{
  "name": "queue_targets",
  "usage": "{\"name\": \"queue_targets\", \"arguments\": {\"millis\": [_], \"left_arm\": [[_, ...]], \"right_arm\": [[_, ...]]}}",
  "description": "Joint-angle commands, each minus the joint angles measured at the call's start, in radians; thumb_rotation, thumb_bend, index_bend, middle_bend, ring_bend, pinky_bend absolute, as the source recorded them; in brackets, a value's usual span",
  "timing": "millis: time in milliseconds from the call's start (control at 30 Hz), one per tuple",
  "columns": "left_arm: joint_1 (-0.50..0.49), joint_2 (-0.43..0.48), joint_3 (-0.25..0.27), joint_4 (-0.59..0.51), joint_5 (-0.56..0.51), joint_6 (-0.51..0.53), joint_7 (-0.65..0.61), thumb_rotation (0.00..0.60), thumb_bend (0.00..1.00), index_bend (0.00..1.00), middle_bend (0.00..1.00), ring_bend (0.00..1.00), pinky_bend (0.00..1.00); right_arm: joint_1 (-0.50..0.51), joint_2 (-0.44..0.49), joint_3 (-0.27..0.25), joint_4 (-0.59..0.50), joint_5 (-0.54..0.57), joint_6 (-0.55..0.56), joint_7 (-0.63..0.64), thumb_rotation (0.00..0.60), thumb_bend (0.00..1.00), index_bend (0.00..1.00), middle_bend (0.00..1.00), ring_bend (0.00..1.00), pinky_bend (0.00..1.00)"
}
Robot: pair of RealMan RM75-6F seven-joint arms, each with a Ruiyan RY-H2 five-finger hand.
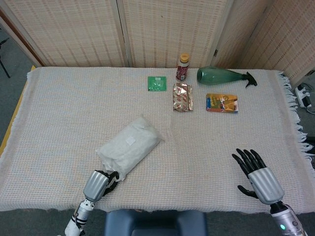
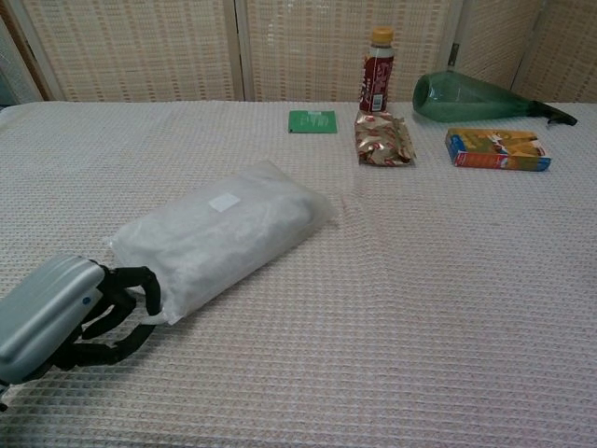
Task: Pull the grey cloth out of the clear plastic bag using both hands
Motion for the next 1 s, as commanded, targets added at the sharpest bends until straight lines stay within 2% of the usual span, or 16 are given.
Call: {"name": "queue_targets", "arguments": {"millis": [33,167,300,433,567,833,1000], "left_arm": [[0.001,0.01,0.007,-0.032,0.007,-0.004,0.022,0.6,0.61,0.77,1.0,1.0,1.0],[-0.008,0.022,0.002,-0.073,0.009,-0.006,0.05,0.6,0.6,0.77,1.0,1.0,1.0],[-0.013,0.039,-0.001,-0.109,0.012,-0.007,0.069,0.6,0.6,0.77,1.0,1.0,1.0],[-0.018,0.052,-0.002,-0.134,0.015,-0.015,0.083,0.6,0.59,0.77,1.0,1.0,1.0],[-0.025,0.063,-0.006,-0.151,0.016,-0.02,0.09,0.6,0.59,0.77,1.0,1.0,1.0],[-0.04,0.08,-0.017,-0.175,0.018,-0.023,0.092,0.6,0.59,0.77,1.0,1.0,1.0],[-0.052,0.089,-0.026,-0.194,0.017,-0.033,0.1,0.6,0.59,0.77,1.0,1.0,1.0]], "right_arm": [[0.085,-0.066,0.057,0.019,0.012,-0.086,-0.005,0.6,0.14,0.12,0.0,0.0,0.0],[0.173,-0.143,0.113,0.031,0.086,-0.209,-0.022,0.6,0.16,0.24,0.0,0.0,0.0],[0.243,-0.262,0.169,0.096,0.182,-0.302,-0.062,0.6,0.17,0.33,0.0,0.0,0.0],[0.291,-0.41,0.222,0.21,0.26,-0.325,-0.032,0.6,0.17,0.38,0.0,0.0,0.0],[0.34,-0.546,0.268,0.331,0.315,-0.331,0.016,0.6,0.17,0.4,0.0,0.0,0.0],[0.435,-0.717,0.337,0.492,0.378,-0.344,0.046,0.6,0.19,0.45,0.0,0.0,0.0],[0.489,-0.792,0.376,0.568,0.418,-0.355,0.052,0.6,0.21,0.48,0.0,0.0,0.0]]}}
